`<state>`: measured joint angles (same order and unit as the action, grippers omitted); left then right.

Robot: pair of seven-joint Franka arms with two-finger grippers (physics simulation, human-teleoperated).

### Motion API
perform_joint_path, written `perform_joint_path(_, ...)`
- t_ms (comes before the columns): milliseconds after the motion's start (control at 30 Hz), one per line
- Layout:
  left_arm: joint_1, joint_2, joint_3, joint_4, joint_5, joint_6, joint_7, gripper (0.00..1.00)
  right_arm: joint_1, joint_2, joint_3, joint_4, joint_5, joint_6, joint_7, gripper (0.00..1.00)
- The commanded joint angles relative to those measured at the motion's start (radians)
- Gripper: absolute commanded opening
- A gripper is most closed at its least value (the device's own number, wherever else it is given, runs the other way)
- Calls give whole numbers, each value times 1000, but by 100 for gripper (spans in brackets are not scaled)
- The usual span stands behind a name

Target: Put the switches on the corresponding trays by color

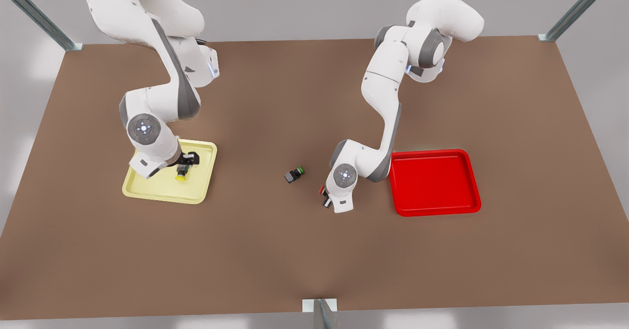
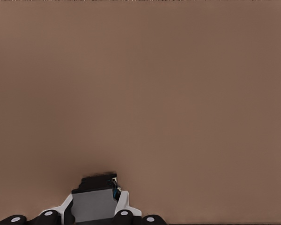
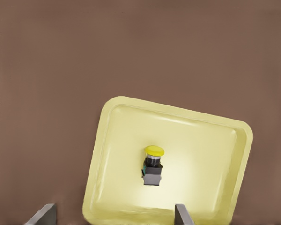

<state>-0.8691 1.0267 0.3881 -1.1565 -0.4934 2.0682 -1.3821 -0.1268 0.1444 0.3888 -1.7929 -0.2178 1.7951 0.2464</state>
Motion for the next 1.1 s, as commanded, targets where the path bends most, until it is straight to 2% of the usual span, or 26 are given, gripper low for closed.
perform_joint_path(0, 2, -4, 0, 0, 1, -5, 0, 46, -17, 1, -1, 53, -2, -40, -5, 100)
perform_joint_path(33, 7, -28, 0, -2, 1, -23, 6, 46, 1, 6, -2, 185, -2, -146, -9, 100)
perform_joint_path(133, 53, -119, 1, -22, 6, -97, 80, 46, 29, -74, -11, 320, 0, -267, -9, 100)
perform_joint_path(267, 139, -287, 1, -164, 47, -143, 288, 46, 24, -86, -13, 328, 0, -298, -10, 100)
perform_joint_path(400, 383, -445, 0, -265, 143, -258, 722, 46, 24, -86, -13, 323, 0, -298, -10, 100)
perform_joint_path(467, 455, -542, 0, -396, 203, -258, 865, 47, 24, -86, -13, 323, 0, -298, -9, 100)
perform_joint_path(600, 484, -703, 0, -660, 309, -180, 1018, 47, 24, -86, -14, 323, 0, -298, -9, 100)
perform_joint_path(667, 510, -734, 0, -739, 343, -126, 1071, 48, 24, -86, -14, 322, 0, -299, -9, 100)
perform_joint_path(833, 533, -682, 0, -764, 358, -46, 1118, 50, 24, -86, -14, 322, 0, -299, -9, 100)
perform_joint_path(867, 533, -675, 0, -764, 358, -45, 1117, 52, 24, -86, -14, 322, 0, -299, -9, 100)
perform_joint_path(900, 533, -672, 0, -764, 358, -40, 1115, 83, 24, -86, -14, 320, 0, -299, -9, 100)
perform_joint_path(933, 532, -672, 0, -764, 358, -42, 1108, 100, 23, -86, -14, 320, 0, -299, -9, 100)
perform_joint_path(1067, 533, -679, 0, -764, 357, -43, 1103, 100, 23, -86, -14, 320, 0, -299, -9, 100)
